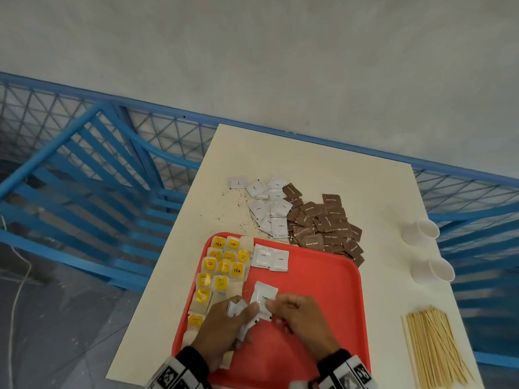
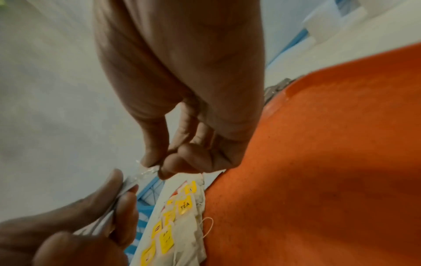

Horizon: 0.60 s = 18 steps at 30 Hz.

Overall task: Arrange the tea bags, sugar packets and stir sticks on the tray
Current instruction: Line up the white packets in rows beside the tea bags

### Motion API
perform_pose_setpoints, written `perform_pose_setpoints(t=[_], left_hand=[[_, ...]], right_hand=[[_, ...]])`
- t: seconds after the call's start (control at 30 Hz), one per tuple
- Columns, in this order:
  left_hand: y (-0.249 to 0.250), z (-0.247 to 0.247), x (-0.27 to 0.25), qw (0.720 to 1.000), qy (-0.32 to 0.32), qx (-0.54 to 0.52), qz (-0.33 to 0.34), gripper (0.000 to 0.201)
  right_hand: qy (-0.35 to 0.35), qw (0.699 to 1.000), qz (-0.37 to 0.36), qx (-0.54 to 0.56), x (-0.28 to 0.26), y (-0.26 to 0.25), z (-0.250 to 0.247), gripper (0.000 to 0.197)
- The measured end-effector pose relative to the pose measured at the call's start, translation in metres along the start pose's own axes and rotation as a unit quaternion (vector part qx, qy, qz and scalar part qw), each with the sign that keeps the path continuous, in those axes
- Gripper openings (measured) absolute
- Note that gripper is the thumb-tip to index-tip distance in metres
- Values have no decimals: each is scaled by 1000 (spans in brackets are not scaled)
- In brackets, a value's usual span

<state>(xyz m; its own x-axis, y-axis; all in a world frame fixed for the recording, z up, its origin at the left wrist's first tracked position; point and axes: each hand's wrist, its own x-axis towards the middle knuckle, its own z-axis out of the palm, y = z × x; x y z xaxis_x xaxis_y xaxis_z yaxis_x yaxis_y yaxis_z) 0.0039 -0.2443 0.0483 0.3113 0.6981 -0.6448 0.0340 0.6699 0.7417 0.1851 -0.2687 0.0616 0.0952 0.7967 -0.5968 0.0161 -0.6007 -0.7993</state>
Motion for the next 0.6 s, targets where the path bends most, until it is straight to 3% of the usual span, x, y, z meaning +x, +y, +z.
perform_pose_setpoints(t=[0.2, 0.4, 0.6], left_hand=[[-11, -26, 9, 998, 45, 38, -21, 35], [-16, -49, 7, 990, 54, 129, -24, 42], [-13, -51, 5, 990, 43, 123, -54, 41]], right_hand=[[91, 993, 1, -74, 59, 16, 8, 28], [116, 982, 11, -152, 102, 28, 17, 28], [141, 975, 20, -168, 109, 31, 15, 31]])
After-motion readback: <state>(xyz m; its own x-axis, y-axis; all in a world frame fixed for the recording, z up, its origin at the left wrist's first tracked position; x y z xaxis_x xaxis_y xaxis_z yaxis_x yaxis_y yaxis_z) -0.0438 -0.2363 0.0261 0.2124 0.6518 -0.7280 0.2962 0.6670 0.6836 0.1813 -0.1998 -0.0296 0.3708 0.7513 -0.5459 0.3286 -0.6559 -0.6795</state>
